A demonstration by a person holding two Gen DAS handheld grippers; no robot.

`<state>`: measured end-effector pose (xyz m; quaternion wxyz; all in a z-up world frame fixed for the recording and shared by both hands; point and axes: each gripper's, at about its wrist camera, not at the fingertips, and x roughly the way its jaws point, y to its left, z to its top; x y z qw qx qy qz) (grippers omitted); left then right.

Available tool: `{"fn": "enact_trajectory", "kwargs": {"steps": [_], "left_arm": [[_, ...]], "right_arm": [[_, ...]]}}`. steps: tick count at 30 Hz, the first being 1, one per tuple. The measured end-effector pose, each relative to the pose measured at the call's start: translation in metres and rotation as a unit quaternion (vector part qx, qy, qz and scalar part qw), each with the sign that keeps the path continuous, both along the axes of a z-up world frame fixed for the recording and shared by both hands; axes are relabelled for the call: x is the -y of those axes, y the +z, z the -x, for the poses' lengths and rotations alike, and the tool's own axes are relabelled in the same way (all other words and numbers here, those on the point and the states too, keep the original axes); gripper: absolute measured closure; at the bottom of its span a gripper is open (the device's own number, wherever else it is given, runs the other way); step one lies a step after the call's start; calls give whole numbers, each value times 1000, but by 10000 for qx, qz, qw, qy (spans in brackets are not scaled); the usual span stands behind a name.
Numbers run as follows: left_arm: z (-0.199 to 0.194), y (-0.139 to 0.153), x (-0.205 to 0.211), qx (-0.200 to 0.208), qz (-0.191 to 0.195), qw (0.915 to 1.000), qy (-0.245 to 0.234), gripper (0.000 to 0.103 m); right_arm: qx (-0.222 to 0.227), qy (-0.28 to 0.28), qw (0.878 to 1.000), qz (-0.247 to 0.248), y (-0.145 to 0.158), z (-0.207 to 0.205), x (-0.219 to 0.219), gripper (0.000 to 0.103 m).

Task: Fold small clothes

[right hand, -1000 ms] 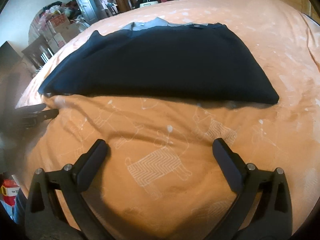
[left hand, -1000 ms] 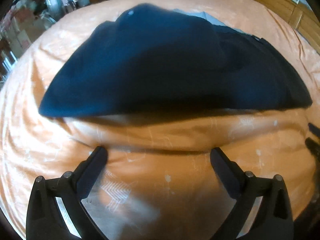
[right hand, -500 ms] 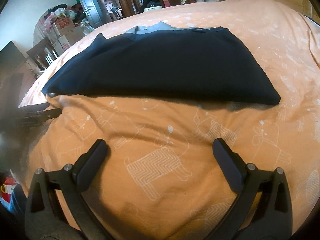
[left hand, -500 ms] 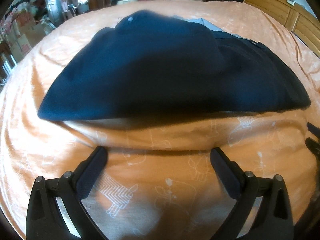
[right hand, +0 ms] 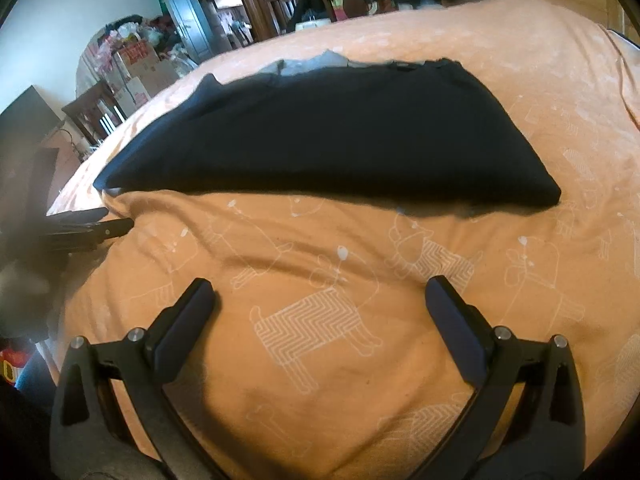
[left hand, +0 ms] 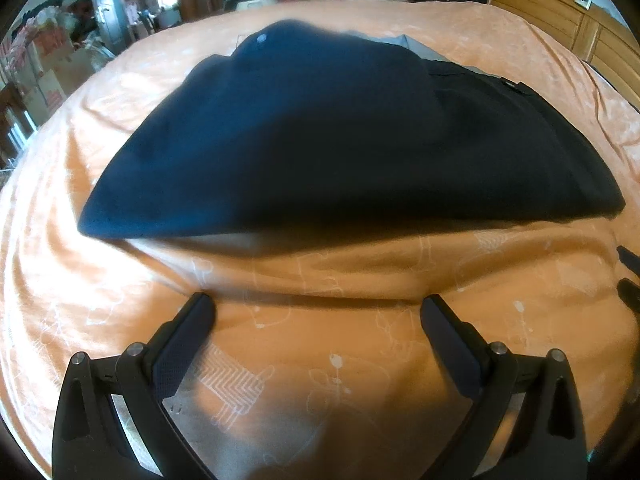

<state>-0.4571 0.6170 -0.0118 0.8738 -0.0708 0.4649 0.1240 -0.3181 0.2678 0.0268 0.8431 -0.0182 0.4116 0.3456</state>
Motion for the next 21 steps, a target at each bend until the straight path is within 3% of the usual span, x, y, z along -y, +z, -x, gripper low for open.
{"fn": "enact_trajectory", "kwargs": {"steps": [6,13,21], "left_arm": [[5,2,-2,115,89,9999,47,0],[2,3,7,-29,-171,9997,174,0],[4,2,3,82,-44,9999,139,0]], "right_arm": [[68,89,9999,2,1,1,0,0],[3,317,9995,18,0,-3,1,0],[80,344,9993,-89,-3,1,4,0]]}}
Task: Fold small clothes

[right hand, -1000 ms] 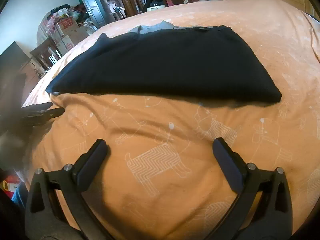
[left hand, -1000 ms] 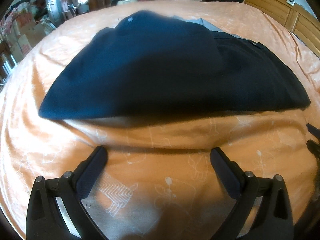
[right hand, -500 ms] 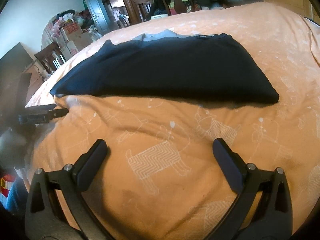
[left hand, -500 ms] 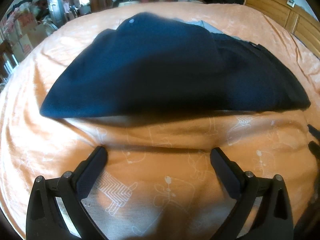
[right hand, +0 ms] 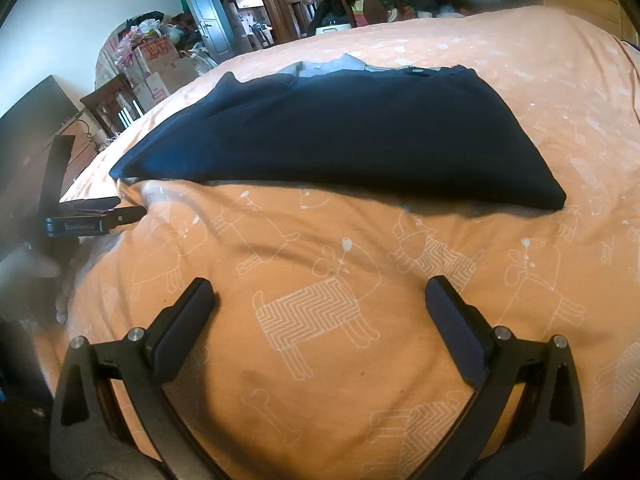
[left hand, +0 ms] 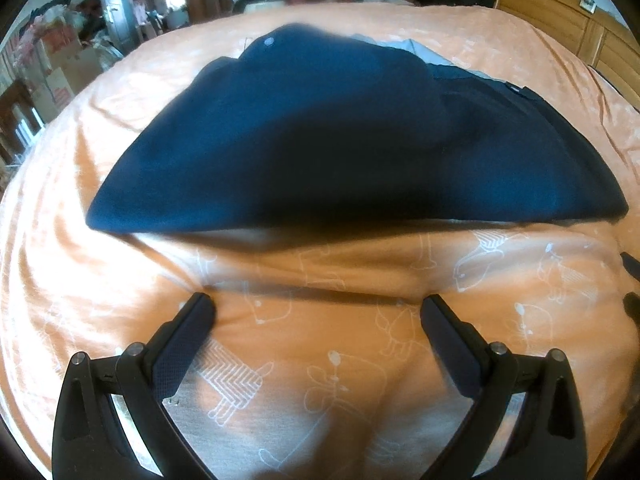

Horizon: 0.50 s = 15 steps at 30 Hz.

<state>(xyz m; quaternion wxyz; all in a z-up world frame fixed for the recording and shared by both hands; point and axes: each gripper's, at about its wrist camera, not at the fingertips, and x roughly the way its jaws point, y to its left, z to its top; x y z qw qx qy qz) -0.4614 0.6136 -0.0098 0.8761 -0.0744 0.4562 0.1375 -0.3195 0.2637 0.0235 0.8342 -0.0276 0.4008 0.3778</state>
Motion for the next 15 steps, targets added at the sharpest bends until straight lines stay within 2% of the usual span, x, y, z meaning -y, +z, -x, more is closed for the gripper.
{"fn": "enact_trajectory", "kwargs": {"steps": [15], "left_arm": [[1,0,2,-7,-39,10000,-15,0]], "right_arm": [[82,-98,9999,13,0,5,-2,0]]}}
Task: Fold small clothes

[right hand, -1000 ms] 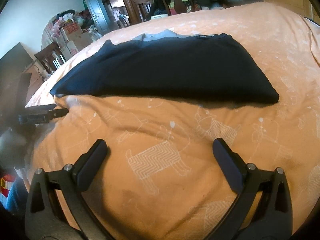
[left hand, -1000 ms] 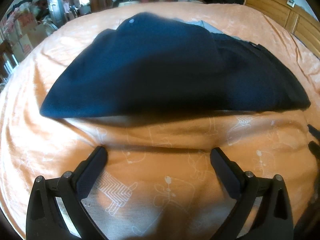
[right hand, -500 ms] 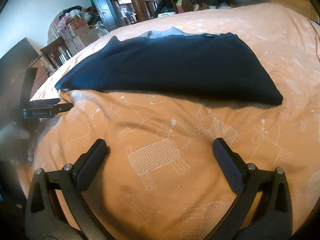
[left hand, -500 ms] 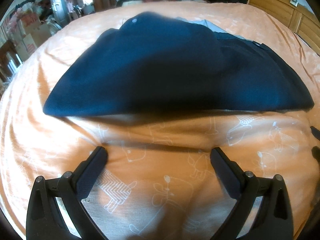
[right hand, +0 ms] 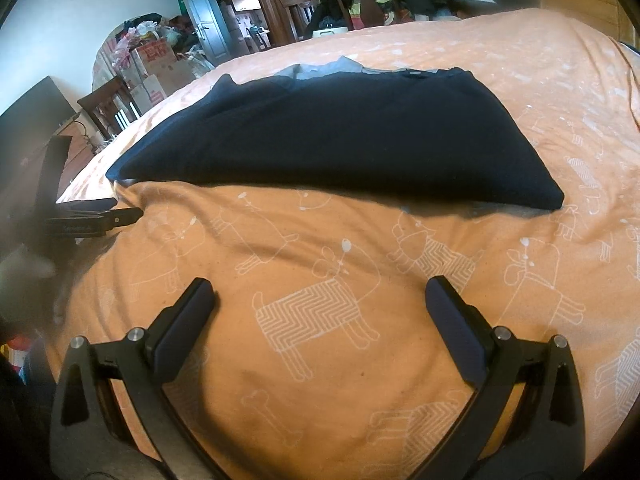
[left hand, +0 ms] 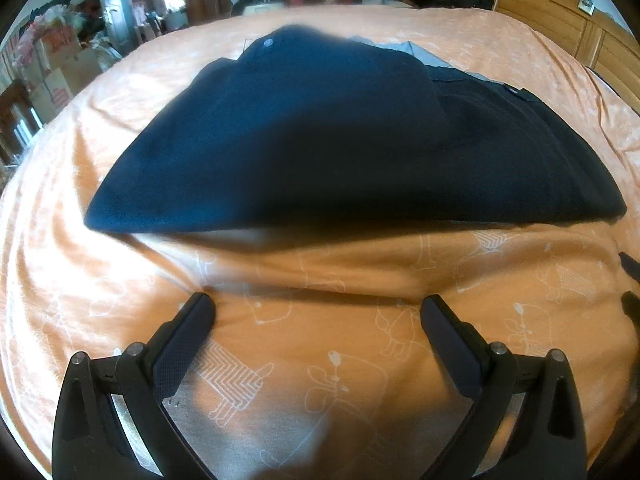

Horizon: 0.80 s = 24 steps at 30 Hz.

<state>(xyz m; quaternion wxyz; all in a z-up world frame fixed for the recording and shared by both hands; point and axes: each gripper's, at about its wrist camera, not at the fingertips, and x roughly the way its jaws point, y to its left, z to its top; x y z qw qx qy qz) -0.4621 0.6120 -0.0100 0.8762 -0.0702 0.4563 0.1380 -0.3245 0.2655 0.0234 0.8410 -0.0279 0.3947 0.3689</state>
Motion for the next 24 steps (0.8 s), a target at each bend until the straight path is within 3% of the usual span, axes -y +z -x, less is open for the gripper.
{"fn": "enact_trajectory", "kwargs": {"steps": [9,20,22,24], "left_arm": [[3,-2,-3,45,30,10000,-17,0],[7,1,-7,100,188,9998,-35,0],[8,5,-13,98,412,9991,-50,0],[14,18,-28,299,1017,9943,105,1]], "right_arm": [[7,-243,9995,210,0,-2,-10,0],[18,-175,9998,59,0,-1,-3,0],[-1,-121,9999,-7,0,-2,-1,0],[-7,-76,10000,-49,0,-1,0,0]]}}
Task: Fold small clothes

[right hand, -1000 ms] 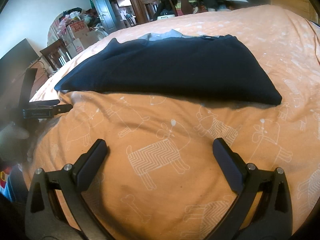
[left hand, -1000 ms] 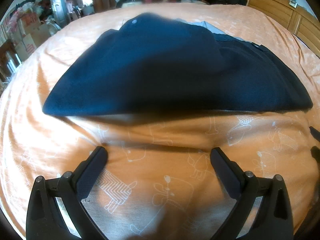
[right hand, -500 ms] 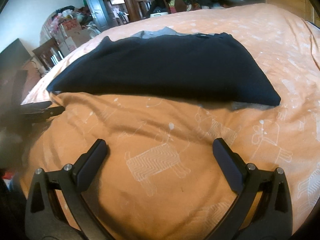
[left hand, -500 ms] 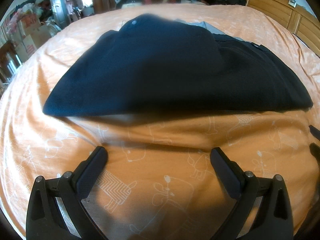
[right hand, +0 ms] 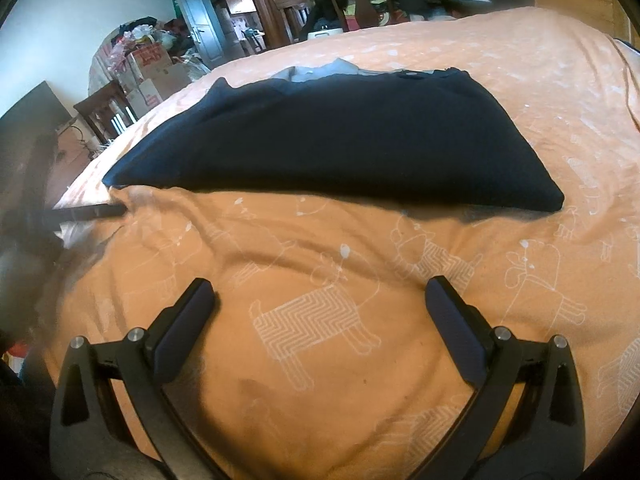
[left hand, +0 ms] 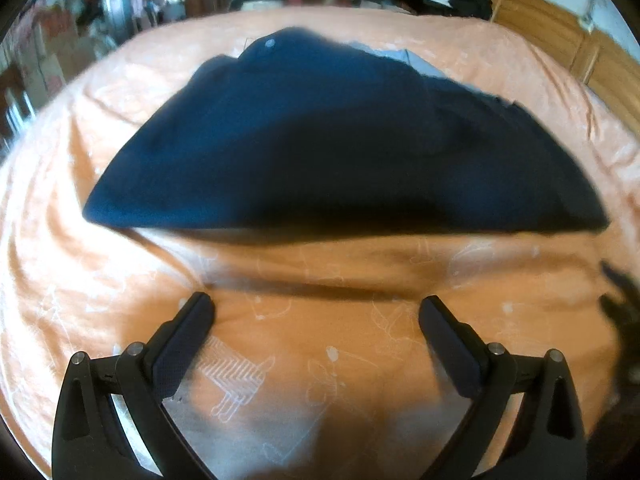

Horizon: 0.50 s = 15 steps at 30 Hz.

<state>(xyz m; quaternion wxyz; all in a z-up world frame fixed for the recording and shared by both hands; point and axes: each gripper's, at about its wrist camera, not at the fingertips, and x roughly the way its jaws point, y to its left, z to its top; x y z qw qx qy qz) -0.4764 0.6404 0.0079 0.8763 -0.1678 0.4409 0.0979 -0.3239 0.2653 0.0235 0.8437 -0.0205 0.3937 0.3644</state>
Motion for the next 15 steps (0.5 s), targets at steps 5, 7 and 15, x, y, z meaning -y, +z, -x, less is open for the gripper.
{"fn": "enact_trajectory", "kwargs": {"steps": [5,7,15], "left_arm": [[43,23,-58,1105,1274,9782,1209,3],[50,15,-77,1201,1688,9664,1522,2],[5,-10,-119,1050,2234,9542,1692,3]], "right_arm": [[10,73,9999,-68,0,2,2,0],[19,75,9999,-73,0,3,2,0],[42,67,9999,-72,0,3,3,0]]}}
